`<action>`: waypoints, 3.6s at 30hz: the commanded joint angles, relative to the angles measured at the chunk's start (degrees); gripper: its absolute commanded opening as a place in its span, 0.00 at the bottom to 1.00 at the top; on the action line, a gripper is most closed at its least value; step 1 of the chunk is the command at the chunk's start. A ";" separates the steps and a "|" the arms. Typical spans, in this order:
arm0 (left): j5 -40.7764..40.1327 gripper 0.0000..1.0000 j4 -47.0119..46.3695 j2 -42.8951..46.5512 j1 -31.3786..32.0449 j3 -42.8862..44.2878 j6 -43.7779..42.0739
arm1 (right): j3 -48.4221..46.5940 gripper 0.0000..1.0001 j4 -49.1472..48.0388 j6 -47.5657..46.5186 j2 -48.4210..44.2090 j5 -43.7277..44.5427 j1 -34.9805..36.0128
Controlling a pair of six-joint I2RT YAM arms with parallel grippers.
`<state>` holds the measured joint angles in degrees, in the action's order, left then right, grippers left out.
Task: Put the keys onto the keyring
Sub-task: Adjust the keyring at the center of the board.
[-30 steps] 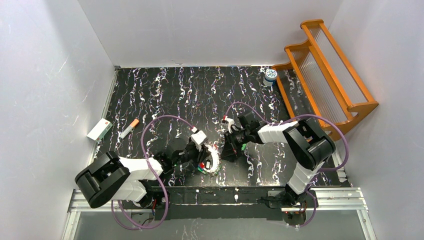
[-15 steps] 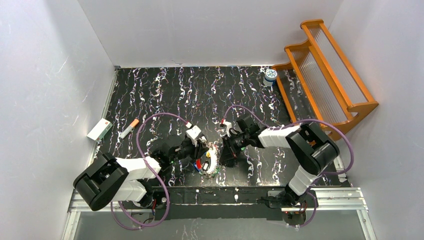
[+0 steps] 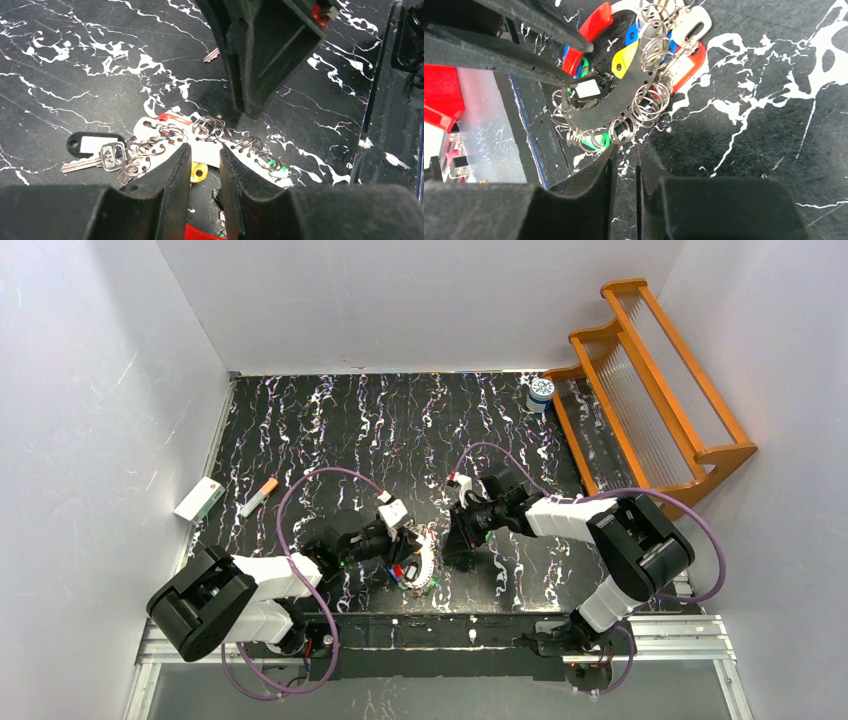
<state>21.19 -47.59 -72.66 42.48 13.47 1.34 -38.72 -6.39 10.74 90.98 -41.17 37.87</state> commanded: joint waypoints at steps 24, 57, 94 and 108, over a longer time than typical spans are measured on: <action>6.40 0.26 -0.57 -1.53 -0.01 0.76 -3.87 | -8.10 0.31 5.41 -2.85 5.61 3.37 4.25; 6.26 0.26 -0.57 -1.87 0.03 0.75 -3.31 | -8.35 0.41 9.28 -5.73 3.53 9.63 8.94; -1.45 0.27 -0.53 0.58 0.04 -0.16 1.35 | -7.81 0.24 10.44 -4.99 -1.52 17.81 9.24; -34.46 0.46 37.57 9.04 -0.03 7.83 24.10 | -9.98 0.32 10.59 -5.06 7.06 9.46 11.28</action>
<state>-4.97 -22.33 -63.75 42.48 18.68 19.42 -46.87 4.49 6.17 95.50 -29.12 47.33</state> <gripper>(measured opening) 0.438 0.326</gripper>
